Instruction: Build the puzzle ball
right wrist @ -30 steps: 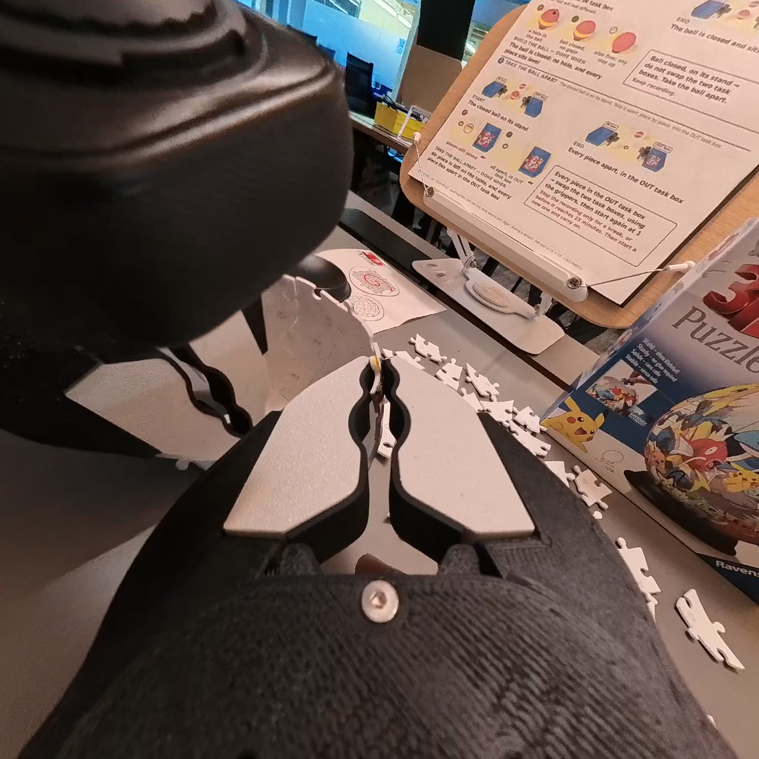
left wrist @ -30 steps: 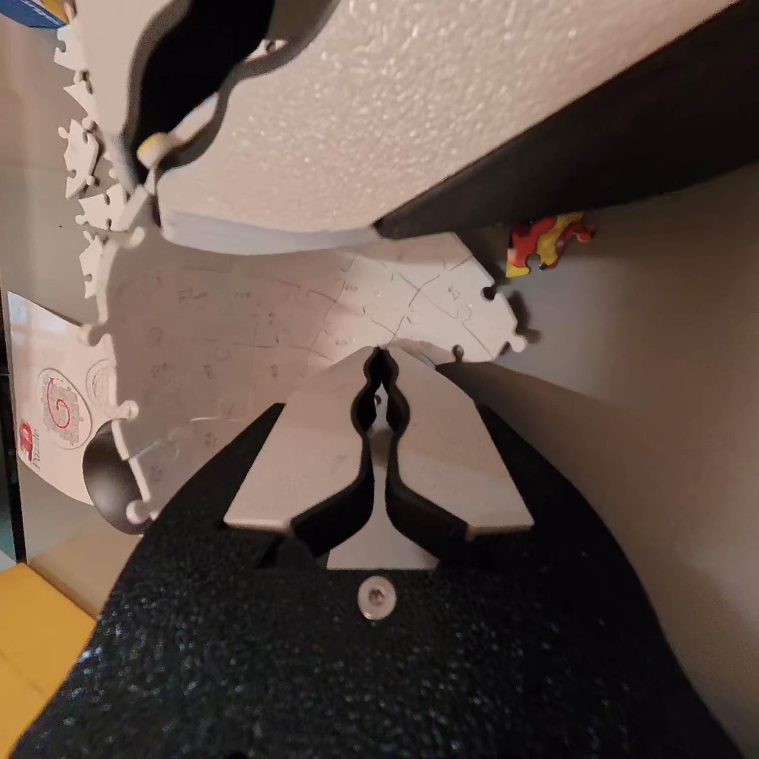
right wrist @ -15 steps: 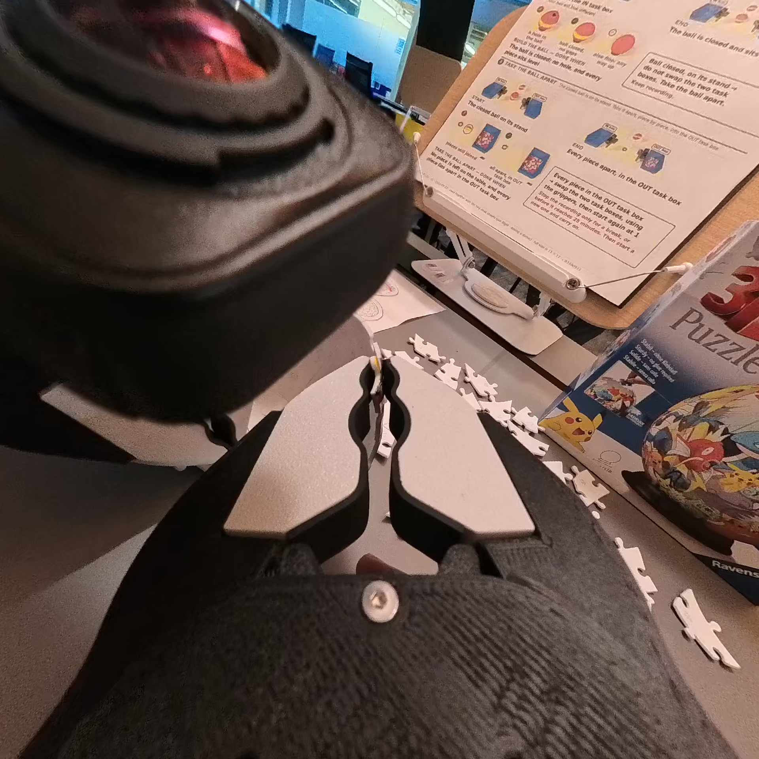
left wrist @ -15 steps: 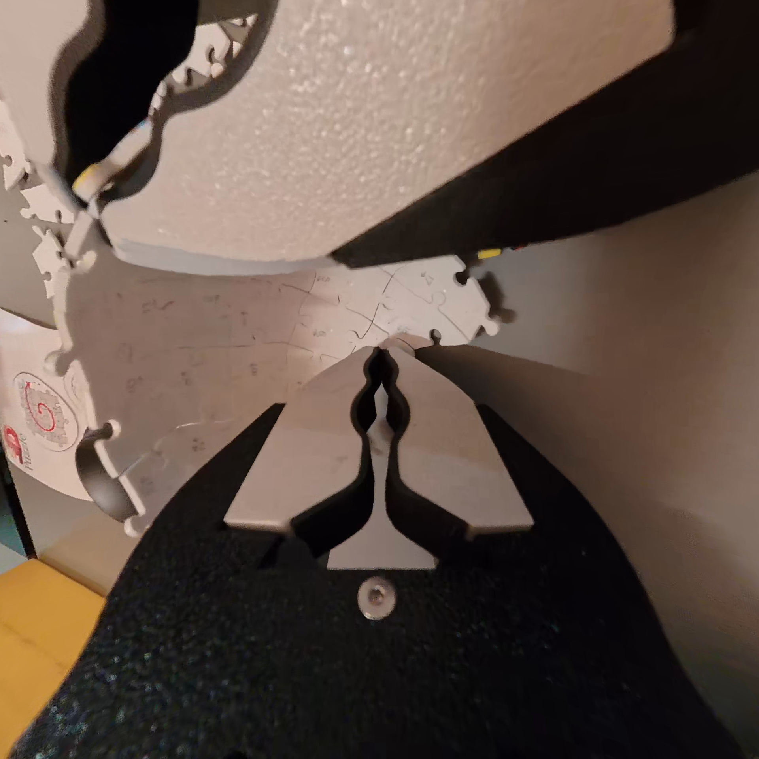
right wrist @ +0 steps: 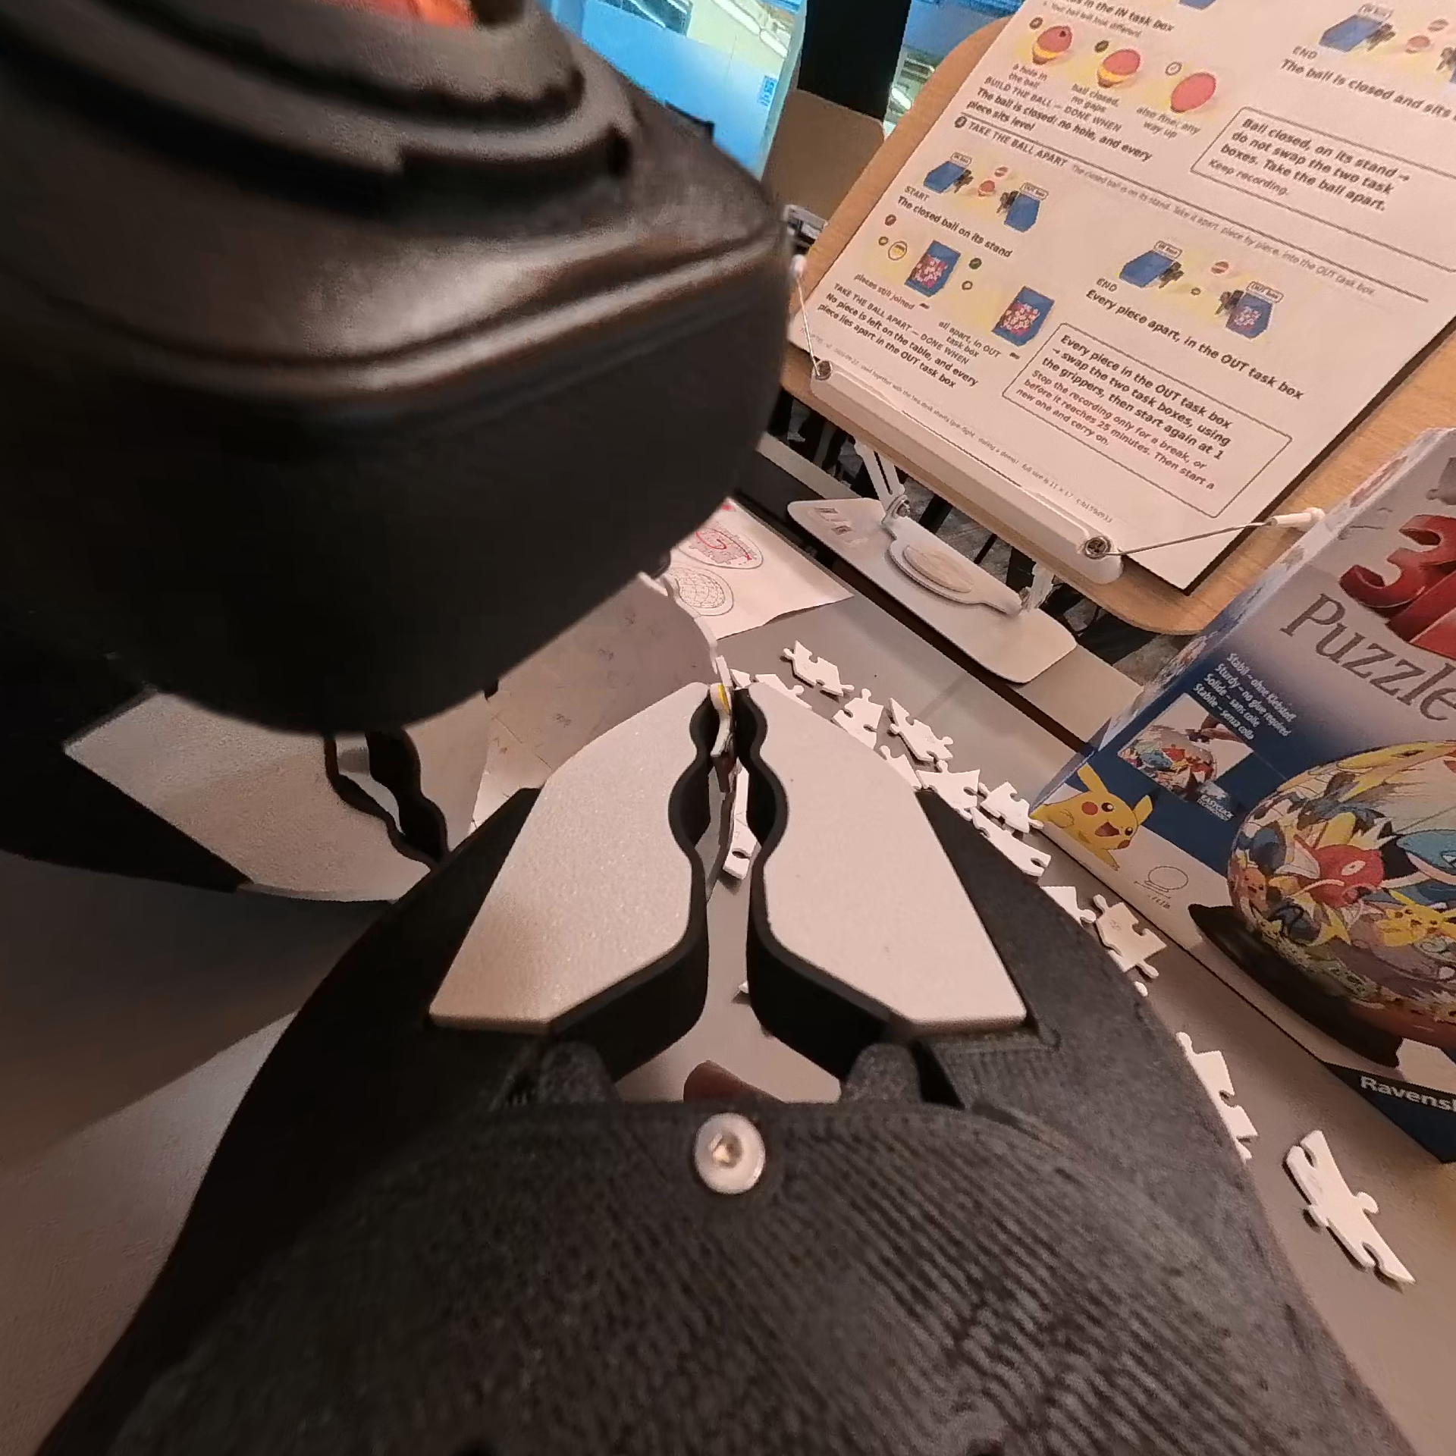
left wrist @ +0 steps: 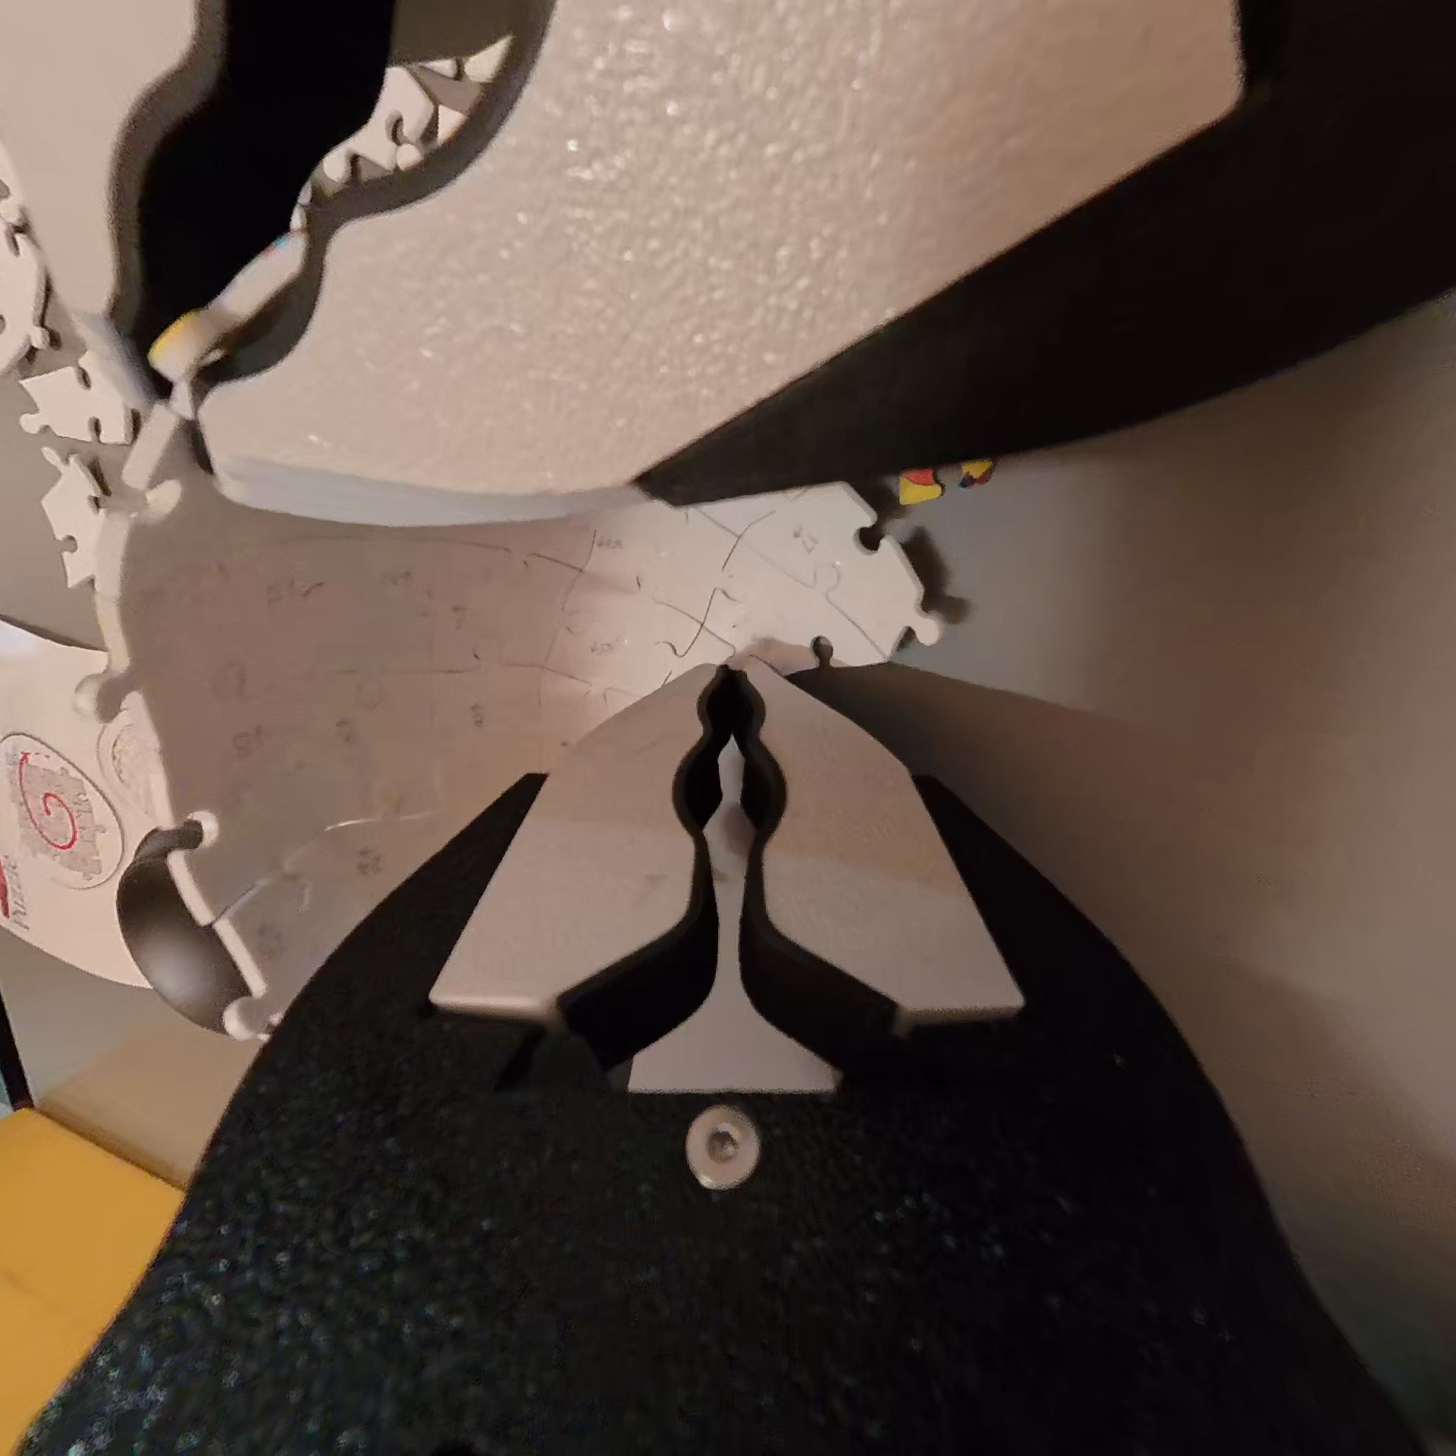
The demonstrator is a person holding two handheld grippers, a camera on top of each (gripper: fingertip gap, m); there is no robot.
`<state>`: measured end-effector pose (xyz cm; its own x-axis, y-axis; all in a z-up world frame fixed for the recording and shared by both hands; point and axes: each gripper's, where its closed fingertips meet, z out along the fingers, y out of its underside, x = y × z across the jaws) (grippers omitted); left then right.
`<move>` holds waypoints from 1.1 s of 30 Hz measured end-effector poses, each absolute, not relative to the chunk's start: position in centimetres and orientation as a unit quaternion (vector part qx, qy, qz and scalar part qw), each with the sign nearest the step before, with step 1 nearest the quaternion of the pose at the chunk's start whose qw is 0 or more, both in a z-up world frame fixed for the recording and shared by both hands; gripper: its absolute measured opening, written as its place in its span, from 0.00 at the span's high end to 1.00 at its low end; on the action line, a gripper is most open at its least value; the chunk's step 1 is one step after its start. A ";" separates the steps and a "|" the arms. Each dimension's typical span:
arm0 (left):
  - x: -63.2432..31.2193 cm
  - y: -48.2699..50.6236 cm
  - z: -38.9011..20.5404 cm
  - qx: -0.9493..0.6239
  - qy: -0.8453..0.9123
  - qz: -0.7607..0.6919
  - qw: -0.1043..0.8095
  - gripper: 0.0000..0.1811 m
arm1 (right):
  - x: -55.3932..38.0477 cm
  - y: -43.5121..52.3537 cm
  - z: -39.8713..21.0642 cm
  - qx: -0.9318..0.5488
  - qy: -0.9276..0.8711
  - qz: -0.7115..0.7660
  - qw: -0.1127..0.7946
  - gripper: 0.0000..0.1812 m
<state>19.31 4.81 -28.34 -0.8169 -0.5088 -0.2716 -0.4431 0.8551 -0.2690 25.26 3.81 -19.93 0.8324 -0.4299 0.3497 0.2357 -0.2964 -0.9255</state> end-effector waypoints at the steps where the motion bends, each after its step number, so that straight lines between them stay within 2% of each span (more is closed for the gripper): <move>1: 19.3 4.8 -28.3 -0.247 0.949 -0.094 0.170 1.00 | 25.3 3.8 -19.9 -0.754 0.064 -0.282 0.590 0.98; 20: 19.3 4.2 -28.1 -0.245 0.948 -0.136 0.153 1.00 | 25.1 3.9 -19.9 -0.755 0.061 -0.283 0.589 0.98; 33: 19.1 4.2 -28.4 -0.265 0.946 -0.148 0.110 1.00 | 25.2 3.9 -19.9 -0.754 0.062 -0.284 0.589 0.98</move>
<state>19.10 4.18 -28.43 -0.8351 -0.5348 -0.1291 -0.4701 0.8155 -0.3374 25.17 3.86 -19.92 0.8314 -0.4275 0.3549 0.2410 -0.2981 -0.9236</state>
